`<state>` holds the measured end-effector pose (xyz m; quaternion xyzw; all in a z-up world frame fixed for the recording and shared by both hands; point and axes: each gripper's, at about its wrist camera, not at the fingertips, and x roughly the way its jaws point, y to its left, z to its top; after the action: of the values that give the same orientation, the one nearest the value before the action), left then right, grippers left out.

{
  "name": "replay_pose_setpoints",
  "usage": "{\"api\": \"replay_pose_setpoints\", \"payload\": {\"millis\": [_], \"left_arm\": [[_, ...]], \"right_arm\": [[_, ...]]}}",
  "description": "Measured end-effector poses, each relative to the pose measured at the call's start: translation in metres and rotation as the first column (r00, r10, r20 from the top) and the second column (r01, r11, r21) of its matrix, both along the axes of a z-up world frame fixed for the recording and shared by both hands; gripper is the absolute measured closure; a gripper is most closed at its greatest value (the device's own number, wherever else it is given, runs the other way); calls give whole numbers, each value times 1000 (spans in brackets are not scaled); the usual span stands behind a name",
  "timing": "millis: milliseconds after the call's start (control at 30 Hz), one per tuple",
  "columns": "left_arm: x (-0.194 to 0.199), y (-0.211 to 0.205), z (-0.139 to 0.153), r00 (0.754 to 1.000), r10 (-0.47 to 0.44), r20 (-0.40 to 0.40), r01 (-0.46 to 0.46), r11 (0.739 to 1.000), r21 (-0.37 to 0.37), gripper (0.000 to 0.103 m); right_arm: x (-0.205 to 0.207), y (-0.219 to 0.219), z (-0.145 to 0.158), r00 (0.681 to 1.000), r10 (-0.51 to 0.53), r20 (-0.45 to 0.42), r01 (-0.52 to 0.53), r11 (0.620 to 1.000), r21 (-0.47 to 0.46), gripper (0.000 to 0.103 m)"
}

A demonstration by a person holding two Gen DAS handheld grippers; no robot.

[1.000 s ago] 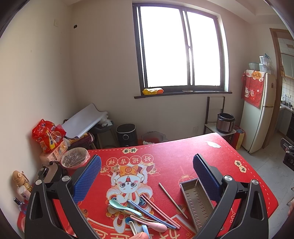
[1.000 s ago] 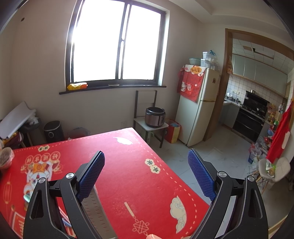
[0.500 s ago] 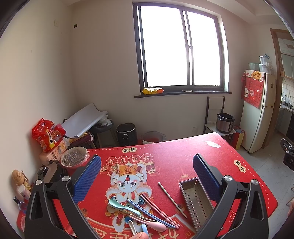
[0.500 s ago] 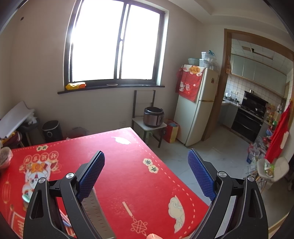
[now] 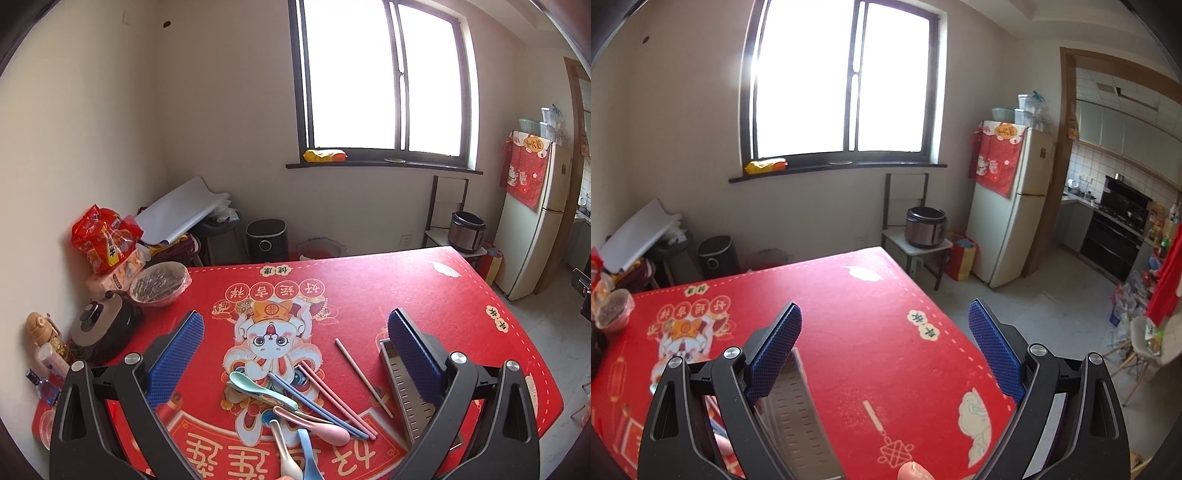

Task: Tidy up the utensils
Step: 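Move both tools down toward the spoons on the red tablecloth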

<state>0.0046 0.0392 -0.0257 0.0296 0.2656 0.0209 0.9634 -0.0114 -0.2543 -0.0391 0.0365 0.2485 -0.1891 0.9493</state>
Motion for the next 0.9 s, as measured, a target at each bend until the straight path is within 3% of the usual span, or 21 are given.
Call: {"api": "replay_pose_setpoints", "payload": {"millis": [267,533,733,900], "left_arm": [[-9,42,-48,995,64,-76,-68,997,-38,5],[-15,70,-110,965,133,-228,-150,987,-60,6],[-22,84,-158,917,149,-371,-203,973,-110,25],[-37,91,-175,908,145,-393,-215,966,-141,28]], "right_arm": [[29,19,-41,970,235,-57,-221,958,180,14],[51,59,-87,867,481,-127,-436,858,271,14],[60,85,-125,789,579,-206,-517,807,285,14],[65,111,-152,723,631,-281,-549,772,321,13]]}}
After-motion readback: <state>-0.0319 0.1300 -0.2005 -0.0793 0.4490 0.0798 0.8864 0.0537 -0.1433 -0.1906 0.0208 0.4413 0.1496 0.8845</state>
